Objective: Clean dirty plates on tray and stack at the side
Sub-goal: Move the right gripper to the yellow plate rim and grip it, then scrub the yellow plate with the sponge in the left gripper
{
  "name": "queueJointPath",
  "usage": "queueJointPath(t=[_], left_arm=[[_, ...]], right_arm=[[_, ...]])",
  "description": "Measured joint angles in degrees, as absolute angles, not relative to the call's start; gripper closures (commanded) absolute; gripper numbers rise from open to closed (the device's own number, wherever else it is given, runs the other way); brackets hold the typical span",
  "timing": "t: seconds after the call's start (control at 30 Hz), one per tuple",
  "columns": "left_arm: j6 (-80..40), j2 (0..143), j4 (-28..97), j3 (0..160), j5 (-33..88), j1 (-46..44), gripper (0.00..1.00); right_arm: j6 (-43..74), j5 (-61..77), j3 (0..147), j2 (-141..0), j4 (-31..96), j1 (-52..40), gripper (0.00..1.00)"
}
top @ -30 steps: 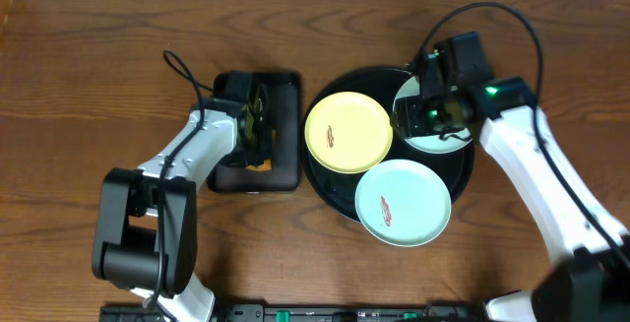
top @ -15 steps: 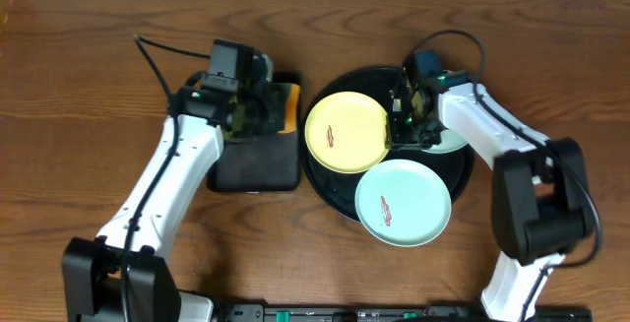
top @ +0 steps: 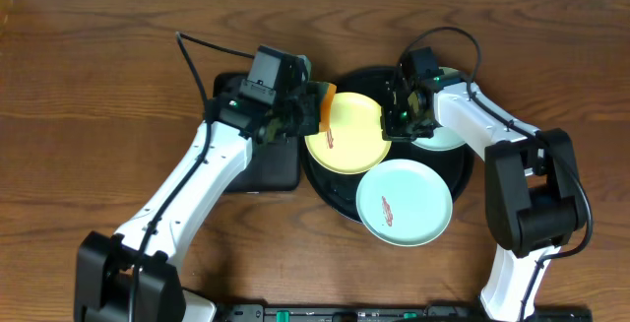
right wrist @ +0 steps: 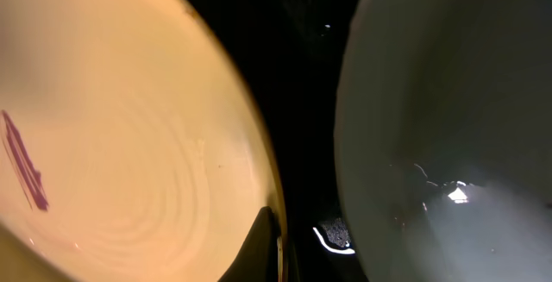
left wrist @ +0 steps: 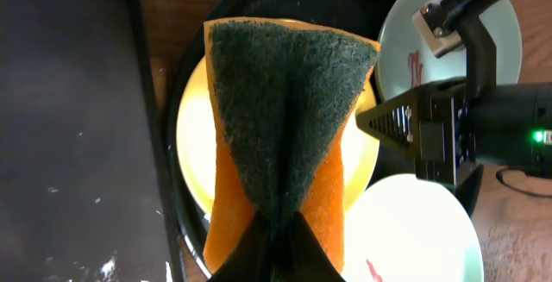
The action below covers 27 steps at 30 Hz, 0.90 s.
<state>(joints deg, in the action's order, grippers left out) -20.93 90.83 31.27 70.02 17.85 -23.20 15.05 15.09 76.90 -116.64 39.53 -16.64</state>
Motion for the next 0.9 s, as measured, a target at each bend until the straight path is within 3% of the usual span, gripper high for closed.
queueJointPath(t=[0.53, 0.9], left_arm=[[-40.99, 110.30, 18.11, 70.04, 18.31, -30.06, 0.92], [-44.56, 114.76, 23.38, 73.14, 14.96, -30.55, 0.92]], right_arm=[[16.16, 14.79, 76.90, -116.64, 39.33, -16.75, 0.99], [16.99, 14.79, 76.93, -116.64, 39.35, -16.75, 0.99]])
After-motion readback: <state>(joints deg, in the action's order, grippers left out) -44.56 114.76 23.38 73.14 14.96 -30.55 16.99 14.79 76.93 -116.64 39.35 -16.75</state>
